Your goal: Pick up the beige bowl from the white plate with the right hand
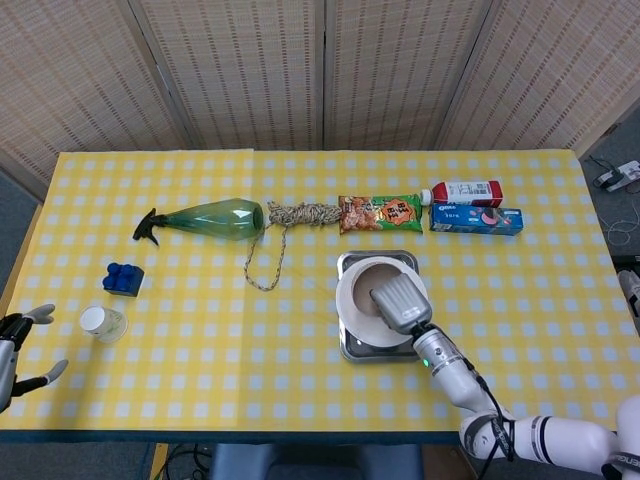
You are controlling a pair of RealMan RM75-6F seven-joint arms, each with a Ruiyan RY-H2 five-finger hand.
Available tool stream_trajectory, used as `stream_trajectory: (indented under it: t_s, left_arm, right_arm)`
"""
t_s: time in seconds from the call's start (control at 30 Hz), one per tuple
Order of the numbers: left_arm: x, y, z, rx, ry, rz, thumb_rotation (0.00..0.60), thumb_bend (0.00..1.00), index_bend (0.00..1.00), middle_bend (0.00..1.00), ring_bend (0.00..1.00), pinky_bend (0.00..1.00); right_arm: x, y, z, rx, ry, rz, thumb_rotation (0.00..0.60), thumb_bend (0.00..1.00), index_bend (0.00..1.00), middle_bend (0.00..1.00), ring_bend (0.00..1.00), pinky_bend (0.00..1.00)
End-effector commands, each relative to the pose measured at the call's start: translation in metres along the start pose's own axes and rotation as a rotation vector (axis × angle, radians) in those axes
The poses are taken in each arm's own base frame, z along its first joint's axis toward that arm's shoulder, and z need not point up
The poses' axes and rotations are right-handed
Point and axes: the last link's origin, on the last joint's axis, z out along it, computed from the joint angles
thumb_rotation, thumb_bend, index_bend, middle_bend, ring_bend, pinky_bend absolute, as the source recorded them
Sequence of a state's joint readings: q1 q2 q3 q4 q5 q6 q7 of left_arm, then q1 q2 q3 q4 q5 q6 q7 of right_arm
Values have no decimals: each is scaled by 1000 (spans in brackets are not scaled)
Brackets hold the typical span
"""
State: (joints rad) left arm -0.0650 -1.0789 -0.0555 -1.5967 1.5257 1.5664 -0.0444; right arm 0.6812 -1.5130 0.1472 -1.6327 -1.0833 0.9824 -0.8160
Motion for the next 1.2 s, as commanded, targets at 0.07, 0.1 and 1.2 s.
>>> stream_trajectory:
  t_s: [0.07, 0.1, 1.2]
  left_arm:
    - [1, -1, -1, 6, 3, 1, 600, 0, 276, 370, 285, 468]
    - [2, -1, -1, 10, 5, 2, 600, 0, 276, 370, 285, 468]
    - [21, -21, -6, 110, 41, -13, 600, 0, 278, 370, 285, 468]
  right_arm:
    - [20, -9, -1, 29, 51, -14, 600, 408, 724, 1000, 1000, 1000]
    - [24, -13, 0, 42, 59, -14, 600, 408, 724, 1000, 1000, 1000]
    - [24, -63, 35, 285, 94, 167, 600, 182, 307, 970, 1000, 1000]
